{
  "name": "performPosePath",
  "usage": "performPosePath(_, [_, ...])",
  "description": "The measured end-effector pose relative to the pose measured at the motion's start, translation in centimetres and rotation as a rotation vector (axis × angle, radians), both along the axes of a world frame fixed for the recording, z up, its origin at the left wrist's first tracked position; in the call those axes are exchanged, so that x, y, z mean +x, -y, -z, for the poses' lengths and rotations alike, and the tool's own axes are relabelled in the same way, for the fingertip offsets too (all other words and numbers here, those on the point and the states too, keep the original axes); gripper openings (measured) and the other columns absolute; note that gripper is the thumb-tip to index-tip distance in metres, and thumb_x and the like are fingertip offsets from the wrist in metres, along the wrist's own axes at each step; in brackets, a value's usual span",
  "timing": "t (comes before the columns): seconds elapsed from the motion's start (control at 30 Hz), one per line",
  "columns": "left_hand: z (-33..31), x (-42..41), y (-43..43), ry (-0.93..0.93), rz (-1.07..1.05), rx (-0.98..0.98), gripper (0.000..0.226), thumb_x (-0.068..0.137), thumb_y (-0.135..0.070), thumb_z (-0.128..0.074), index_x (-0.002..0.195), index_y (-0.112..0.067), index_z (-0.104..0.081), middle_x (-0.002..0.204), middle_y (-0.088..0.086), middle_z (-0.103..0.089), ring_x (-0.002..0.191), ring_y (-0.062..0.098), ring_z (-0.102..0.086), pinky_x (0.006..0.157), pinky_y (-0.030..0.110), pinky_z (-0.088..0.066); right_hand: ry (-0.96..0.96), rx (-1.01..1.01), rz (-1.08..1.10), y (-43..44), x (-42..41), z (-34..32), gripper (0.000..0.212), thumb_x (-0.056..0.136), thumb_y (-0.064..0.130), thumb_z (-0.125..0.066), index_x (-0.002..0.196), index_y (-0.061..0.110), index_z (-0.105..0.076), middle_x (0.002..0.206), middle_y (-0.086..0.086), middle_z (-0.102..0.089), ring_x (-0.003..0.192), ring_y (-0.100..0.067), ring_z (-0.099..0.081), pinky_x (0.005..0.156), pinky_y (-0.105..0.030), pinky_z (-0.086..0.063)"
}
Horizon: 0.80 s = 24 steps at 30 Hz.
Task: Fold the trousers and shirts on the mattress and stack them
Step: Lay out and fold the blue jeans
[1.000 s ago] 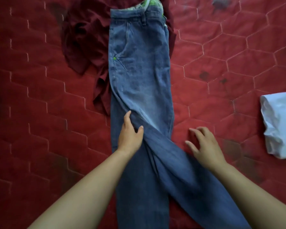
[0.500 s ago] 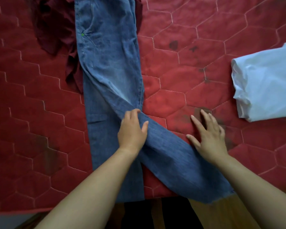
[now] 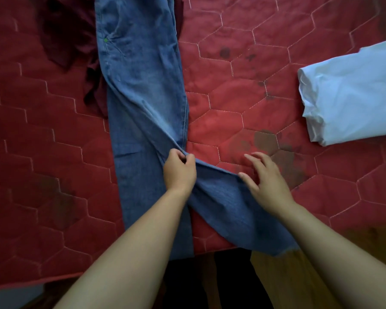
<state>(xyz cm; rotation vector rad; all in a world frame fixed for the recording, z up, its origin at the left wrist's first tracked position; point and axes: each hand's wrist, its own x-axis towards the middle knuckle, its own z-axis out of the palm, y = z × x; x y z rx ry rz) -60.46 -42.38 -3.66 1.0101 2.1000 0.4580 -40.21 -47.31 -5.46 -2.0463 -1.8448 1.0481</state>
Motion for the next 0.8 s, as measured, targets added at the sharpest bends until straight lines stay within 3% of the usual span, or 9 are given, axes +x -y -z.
performPosePath(0.07, [-0.5, -1.4, 1.5, 0.184, -0.076, 0.055, 0.021, 0.086, -0.016, -0.052, 0.069, -0.018, -0.039, 0.068, 0.002, -0.053, 0.077, 0.034, -0.060, 0.074, 0.037, -0.051, -0.028, -0.032, -0.002, 0.7, -0.7, -0.7, 0.047, 0.091, 0.037, -0.055, 0.133, 0.016, -0.049, 0.131, -0.005, -0.051, 0.122, -0.023, -0.046, 0.101, -0.032, -0.036])
performPosePath(0.13, [-1.3, -3.6, 3.3, 0.279, -0.133, 0.089, 0.023, 0.086, -0.011, -0.050, 0.071, -0.021, -0.036, 0.071, 0.007, -0.050, 0.083, 0.041, -0.061, 0.079, 0.051, -0.053, -0.047, -0.090, -0.019, 1.7, -1.5, -2.0, 0.037, 0.092, 0.040, -0.052, 0.122, 0.019, -0.057, 0.115, -0.002, -0.063, 0.106, -0.021, -0.057, 0.088, -0.030, -0.042])
performPosePath(0.2, [-2.0, -6.4, 4.9, 0.322, -0.188, 0.101, 0.025, 0.087, -0.006, -0.049, 0.075, -0.022, -0.035, 0.074, 0.006, -0.047, 0.081, 0.039, -0.059, 0.074, 0.048, -0.055, -0.066, -0.133, -0.058, 3.2, -2.7, -3.8, 0.028, 0.093, 0.043, -0.048, 0.106, 0.023, -0.063, 0.096, 0.002, -0.069, 0.091, -0.020, -0.063, 0.075, -0.030, -0.045])
performPosePath(0.3, [-2.7, -11.7, 7.1, 0.200, -0.184, 0.140, 0.022, 0.088, 0.000, -0.045, 0.084, -0.020, -0.037, 0.073, -0.001, -0.044, 0.074, 0.023, -0.051, 0.063, 0.035, -0.052, -0.079, -0.151, -0.115, 6.6, -5.6, -6.4, 0.027, 0.092, 0.045, -0.048, 0.099, 0.025, -0.064, 0.086, 0.007, -0.068, 0.080, -0.012, -0.061, 0.070, -0.028, -0.043])
performPosePath(0.4, [-2.5, -16.8, 8.9, 0.011, -0.195, 0.109, 0.016, 0.089, -0.003, -0.046, 0.103, -0.011, -0.043, 0.081, 0.005, -0.051, 0.082, 0.028, -0.054, 0.079, 0.037, -0.043, -0.137, -0.160, -0.134, 9.9, -9.3, -7.6, 0.023, 0.088, 0.044, -0.055, 0.102, 0.028, -0.065, 0.078, 0.013, -0.064, 0.065, -0.001, -0.056, 0.065, -0.025, -0.044])
performPosePath(0.5, [-1.3, -18.3, 10.4, 0.149, -0.167, -0.085, 0.033, 0.092, -0.019, -0.054, 0.119, -0.003, -0.043, 0.091, 0.009, -0.056, 0.095, 0.034, -0.061, 0.082, 0.040, -0.049, -0.185, -0.068, -0.092, 10.1, -12.5, -6.7, 0.021, 0.090, 0.032, -0.058, 0.105, 0.020, -0.065, 0.086, 0.005, -0.066, 0.075, -0.012, -0.060, 0.075, -0.034, -0.050])
performPosePath(0.6, [0.3, -17.6, 11.5, 0.199, 0.000, -0.175, 0.043, 0.089, -0.022, -0.061, 0.124, -0.007, -0.041, 0.090, 0.004, -0.058, 0.092, 0.026, -0.059, 0.074, 0.026, -0.043, -0.148, 0.065, 0.005, 7.8, -15.0, -4.6, 0.020, 0.089, 0.024, -0.061, 0.106, 0.013, -0.063, 0.093, -0.002, -0.062, 0.080, -0.018, -0.057, 0.078, -0.037, -0.049])
performPosePath(0.7, [1.6, -17.0, 12.0, 0.243, -0.048, -0.151, 0.045, 0.086, -0.015, -0.060, 0.126, -0.011, -0.038, 0.103, 0.009, -0.061, 0.099, 0.029, -0.061, 0.091, 0.039, -0.048, -0.082, 0.066, 0.085, 6.1, -16.7, -2.1, 0.022, 0.087, 0.027, -0.062, 0.105, 0.014, -0.062, 0.091, -0.002, -0.060, 0.079, -0.018, -0.056, 0.077, -0.035, -0.047])
performPosePath(0.8, [1.9, -16.7, 12.7, 0.296, -0.097, -0.098, 0.039, 0.084, -0.010, -0.058, 0.119, -0.018, -0.043, 0.094, -0.002, -0.060, 0.094, 0.024, -0.063, 0.088, 0.044, -0.051, -0.040, -0.020, 0.109, 6.6, -17.7, -0.4, 0.026, 0.086, 0.034, -0.063, 0.106, 0.018, -0.060, 0.088, 0.003, -0.060, 0.084, -0.018, -0.056, 0.072, -0.028, -0.041])
